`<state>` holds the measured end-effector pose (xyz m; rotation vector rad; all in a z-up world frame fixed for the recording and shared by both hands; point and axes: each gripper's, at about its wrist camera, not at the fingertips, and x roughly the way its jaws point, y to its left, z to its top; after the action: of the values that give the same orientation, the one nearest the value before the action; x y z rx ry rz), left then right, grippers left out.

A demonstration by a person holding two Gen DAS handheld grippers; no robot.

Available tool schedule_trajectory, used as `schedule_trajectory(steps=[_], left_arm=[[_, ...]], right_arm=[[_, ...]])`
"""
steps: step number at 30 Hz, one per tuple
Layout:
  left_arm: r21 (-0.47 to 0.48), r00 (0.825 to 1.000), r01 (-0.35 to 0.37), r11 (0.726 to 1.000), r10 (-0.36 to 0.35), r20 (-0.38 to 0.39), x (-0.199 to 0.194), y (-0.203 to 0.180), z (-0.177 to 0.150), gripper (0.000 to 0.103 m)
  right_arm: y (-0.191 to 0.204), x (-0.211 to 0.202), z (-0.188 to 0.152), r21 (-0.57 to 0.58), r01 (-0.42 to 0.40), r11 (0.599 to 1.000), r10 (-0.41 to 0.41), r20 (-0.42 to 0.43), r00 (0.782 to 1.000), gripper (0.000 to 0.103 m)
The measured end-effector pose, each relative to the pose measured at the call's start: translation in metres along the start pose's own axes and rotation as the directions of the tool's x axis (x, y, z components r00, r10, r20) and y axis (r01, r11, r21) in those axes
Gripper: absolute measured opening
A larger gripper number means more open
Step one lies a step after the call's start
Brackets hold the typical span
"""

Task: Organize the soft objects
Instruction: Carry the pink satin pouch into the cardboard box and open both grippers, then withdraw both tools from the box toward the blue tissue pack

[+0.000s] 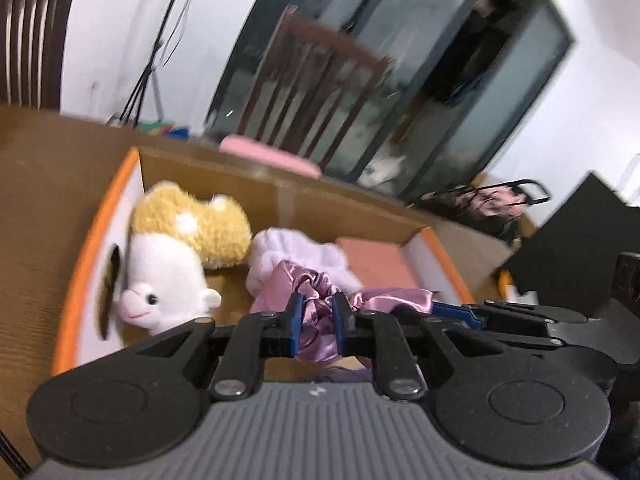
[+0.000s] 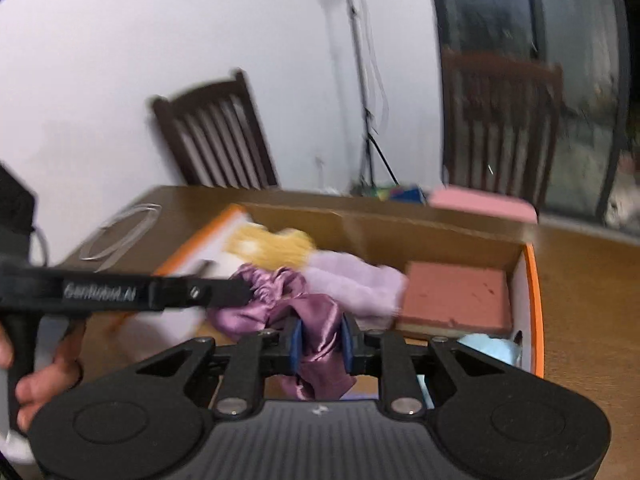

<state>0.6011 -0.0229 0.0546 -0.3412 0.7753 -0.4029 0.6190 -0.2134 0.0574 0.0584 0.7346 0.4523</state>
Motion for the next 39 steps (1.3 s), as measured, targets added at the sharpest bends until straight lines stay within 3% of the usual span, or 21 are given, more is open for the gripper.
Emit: schedule_trajectory(steps=[6, 8, 10, 13, 18, 20, 24, 26, 27, 29, 34, 39], left_arm=[[0.051, 0.998, -0.045, 0.998, 0.047, -0.038, 0.033, -0.001, -0.012, 0.022], [0.075, 0.999, -0.037, 0.996, 0.039, -0.027, 0.032, 0.001, -0.015, 0.043], [0.082, 0.999, -0.027, 0.996, 0.029, -0.025, 0.027, 0.003, -0.015, 0.046], [0.109, 0.999, -0.042, 0.993, 0.04, 0.023, 0.006, 0.002, -0.011, 0.059], [0.177, 0.993, -0.044, 0.983, 0.023, 0.119, -0.045, -0.005, -0.004, 0.06], [0.205, 0.986, -0.063, 0.977, 0.03, 0.162, -0.068, -0.008, -0.003, 0.066], [0.265, 0.96, -0.137, 0.954, 0.063, 0.272, -0.122, -0.015, -0.015, 0.073], [0.272, 0.949, -0.158, 0.949, 0.07, 0.307, -0.148, -0.017, -0.026, 0.085], [0.272, 0.945, -0.171, 0.947, 0.079, 0.318, -0.16, -0.018, -0.033, 0.086], [0.279, 0.93, -0.202, 0.939, 0.095, 0.354, -0.186, -0.02, -0.053, 0.089], [0.273, 0.873, -0.292, 0.917, 0.139, 0.466, -0.243, -0.026, -0.109, 0.098], [0.239, 0.848, -0.302, 0.923, 0.145, 0.509, -0.282, -0.026, -0.169, 0.103]], right_arm=[[-0.019, 0.05, -0.006, -0.013, 0.101, 0.995, -0.102, -0.114, 0.988, 0.028], [-0.018, 0.05, -0.007, -0.042, 0.115, 0.993, -0.119, -0.11, 0.987, 0.042], [-0.02, 0.046, -0.008, -0.048, 0.142, 0.989, -0.147, -0.106, 0.983, 0.052], [-0.024, 0.036, -0.007, -0.035, 0.138, 0.99, -0.141, -0.081, 0.987, 0.052], [-0.028, -0.003, 0.001, -0.022, 0.147, 0.989, -0.146, 0.007, 0.989, 0.054], [-0.026, -0.025, 0.002, -0.024, 0.166, 0.986, -0.164, 0.045, 0.985, 0.056], [-0.017, -0.074, 0.0, -0.039, 0.192, 0.981, -0.186, 0.124, 0.975, 0.058], [-0.009, -0.103, -0.006, -0.05, 0.203, 0.978, -0.192, 0.166, 0.967, 0.059], [-0.004, -0.118, -0.01, -0.058, 0.206, 0.977, -0.192, 0.188, 0.963, 0.06], [0.004, -0.145, -0.02, -0.072, 0.213, 0.974, -0.192, 0.23, 0.954, 0.069], [0.03, -0.205, -0.06, -0.08, 0.236, 0.968, -0.2, 0.316, 0.927, 0.074], [0.06, -0.247, -0.115, -0.073, 0.249, 0.966, -0.2, 0.406, 0.892, 0.082]])
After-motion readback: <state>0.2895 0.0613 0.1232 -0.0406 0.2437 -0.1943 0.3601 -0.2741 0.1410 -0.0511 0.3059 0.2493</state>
